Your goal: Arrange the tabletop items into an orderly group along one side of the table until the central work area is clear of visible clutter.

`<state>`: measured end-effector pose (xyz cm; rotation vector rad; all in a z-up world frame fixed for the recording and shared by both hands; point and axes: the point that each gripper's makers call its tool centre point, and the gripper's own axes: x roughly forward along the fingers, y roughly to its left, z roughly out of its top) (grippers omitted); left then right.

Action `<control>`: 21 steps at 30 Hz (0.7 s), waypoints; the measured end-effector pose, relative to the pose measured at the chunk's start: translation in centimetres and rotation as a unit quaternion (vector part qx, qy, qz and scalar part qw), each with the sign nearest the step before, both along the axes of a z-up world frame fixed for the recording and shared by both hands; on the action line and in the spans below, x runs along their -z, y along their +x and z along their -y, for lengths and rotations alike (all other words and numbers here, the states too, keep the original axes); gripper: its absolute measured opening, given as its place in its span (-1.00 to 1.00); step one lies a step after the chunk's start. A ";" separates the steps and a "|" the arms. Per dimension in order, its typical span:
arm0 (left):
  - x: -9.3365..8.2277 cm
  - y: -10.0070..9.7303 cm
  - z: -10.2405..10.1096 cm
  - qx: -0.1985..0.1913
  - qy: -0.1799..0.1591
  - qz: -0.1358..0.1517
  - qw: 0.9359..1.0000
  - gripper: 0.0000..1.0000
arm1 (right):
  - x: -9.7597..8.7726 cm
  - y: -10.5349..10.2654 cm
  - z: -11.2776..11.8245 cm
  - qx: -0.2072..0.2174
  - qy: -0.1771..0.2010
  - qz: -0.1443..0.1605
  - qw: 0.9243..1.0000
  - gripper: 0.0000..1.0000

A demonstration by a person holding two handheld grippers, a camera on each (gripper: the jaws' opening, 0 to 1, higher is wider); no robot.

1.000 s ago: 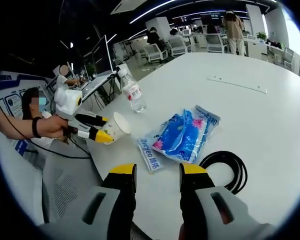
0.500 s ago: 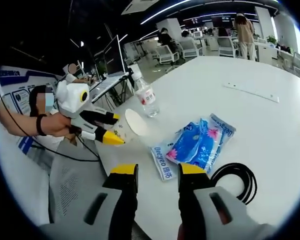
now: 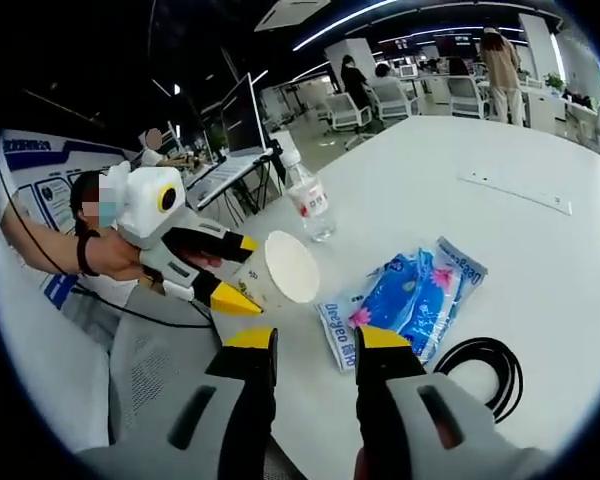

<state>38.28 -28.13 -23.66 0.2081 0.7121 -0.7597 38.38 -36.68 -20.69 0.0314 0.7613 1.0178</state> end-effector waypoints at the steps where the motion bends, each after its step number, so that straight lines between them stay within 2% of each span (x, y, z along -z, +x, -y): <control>1: -0.1 -0.1 0.2 0.004 0.001 0.001 1.000 -0.24 | -0.1 0.0 -0.1 -0.001 0.000 0.000 1.000 -0.42; 14: -0.7 -1.2 2.5 0.055 0.009 0.017 0.998 -0.24 | -0.7 -0.8 -1.1 -0.015 0.028 -0.013 0.999 -0.42; 21: -0.9 -2.0 3.6 0.078 0.009 0.017 0.997 -0.23 | -0.6 -1.6 -1.6 -0.029 0.040 -0.025 0.998 -0.45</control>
